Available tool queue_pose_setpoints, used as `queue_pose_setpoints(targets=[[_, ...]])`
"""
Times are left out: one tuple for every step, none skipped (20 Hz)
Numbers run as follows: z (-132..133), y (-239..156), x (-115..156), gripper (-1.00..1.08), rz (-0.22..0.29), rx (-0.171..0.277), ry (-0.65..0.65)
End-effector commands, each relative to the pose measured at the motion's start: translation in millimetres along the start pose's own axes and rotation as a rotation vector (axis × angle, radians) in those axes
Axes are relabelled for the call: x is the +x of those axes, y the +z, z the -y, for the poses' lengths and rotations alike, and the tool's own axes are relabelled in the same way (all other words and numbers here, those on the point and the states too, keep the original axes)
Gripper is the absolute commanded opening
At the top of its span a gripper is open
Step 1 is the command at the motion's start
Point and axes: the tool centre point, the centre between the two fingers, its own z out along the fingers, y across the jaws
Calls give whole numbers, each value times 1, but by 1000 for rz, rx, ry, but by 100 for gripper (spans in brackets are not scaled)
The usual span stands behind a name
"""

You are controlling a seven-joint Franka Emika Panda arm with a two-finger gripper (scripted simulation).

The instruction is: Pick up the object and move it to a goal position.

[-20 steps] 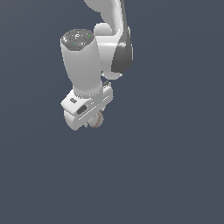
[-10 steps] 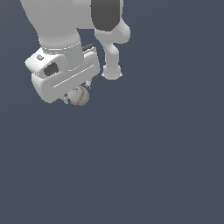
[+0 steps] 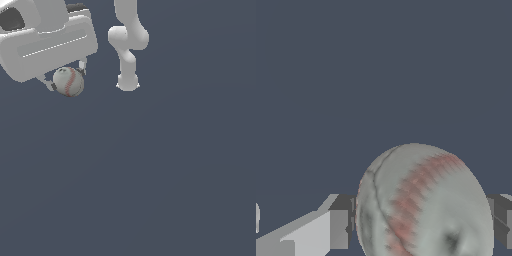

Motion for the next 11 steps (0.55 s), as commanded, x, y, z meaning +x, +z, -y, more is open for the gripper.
queue_pose_setpoints(targets=[[-2, -14, -5, -100, 0, -1, -1], [-3, -18, -7, -100, 0, -1, -1], [-4, -21, -8, -100, 0, -1, -1], [-5, -24, -9, -100, 0, -1, 0], [-5, -26, -10, -100, 0, -1, 0], [-6, -28, -10, -100, 0, -1, 0], [-6, -29, -11, -100, 0, -1, 0], [-6, -30, -11, -100, 0, -1, 0], [-7, -31, -11, -100, 0, -1, 0], [-7, -31, -12, -100, 0, -1, 0], [-7, -31, -12, -100, 0, -1, 0]])
